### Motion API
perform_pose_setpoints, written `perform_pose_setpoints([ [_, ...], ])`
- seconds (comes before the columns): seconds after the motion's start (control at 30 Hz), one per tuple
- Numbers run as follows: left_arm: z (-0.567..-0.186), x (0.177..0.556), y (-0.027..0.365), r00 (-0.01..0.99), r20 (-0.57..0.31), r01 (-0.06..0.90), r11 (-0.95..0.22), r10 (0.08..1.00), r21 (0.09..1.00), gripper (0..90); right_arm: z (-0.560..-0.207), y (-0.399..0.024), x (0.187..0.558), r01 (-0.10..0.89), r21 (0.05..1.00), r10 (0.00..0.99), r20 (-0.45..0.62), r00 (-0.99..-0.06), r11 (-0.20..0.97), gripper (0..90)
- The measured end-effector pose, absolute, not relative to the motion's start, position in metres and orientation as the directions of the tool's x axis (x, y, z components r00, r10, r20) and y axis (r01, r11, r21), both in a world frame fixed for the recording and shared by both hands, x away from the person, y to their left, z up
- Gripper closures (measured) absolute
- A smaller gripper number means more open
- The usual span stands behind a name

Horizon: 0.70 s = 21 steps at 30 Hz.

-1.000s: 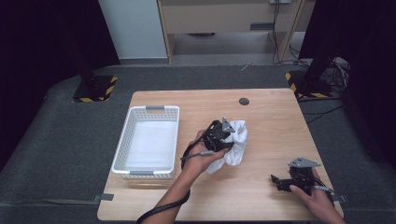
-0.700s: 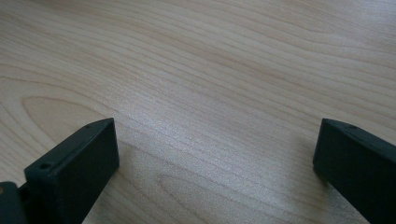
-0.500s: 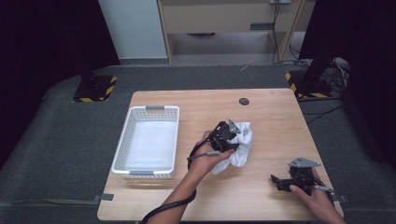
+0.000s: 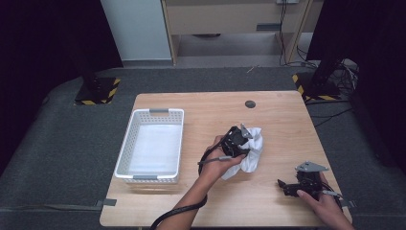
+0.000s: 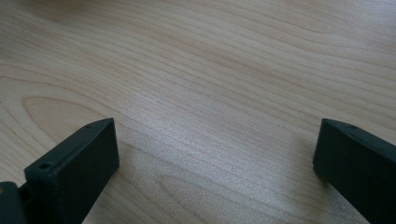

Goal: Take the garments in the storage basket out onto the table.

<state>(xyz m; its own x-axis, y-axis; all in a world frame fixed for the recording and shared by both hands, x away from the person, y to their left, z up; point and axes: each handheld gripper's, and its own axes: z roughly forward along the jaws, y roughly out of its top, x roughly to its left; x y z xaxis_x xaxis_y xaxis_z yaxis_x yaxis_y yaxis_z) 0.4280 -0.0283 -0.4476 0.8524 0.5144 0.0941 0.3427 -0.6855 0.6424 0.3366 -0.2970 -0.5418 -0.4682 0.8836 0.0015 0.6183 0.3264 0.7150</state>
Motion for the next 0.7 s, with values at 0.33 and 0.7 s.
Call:
perform_pose_setpoints([
  [0.33,-0.458,0.431,-0.036,0.848,0.092,0.357,-0.689,0.523,0.631,62.1,-0.542,-0.297,0.337,0.618,0.715,0.883,0.002,-0.469,0.327,0.4],
  [0.7,-0.464,0.432,-0.048,0.847,0.096,0.360,-0.696,0.524,0.621,61.5,-0.542,-0.297,0.337,0.619,0.715,0.883,0.003,-0.469,0.326,0.4],
])
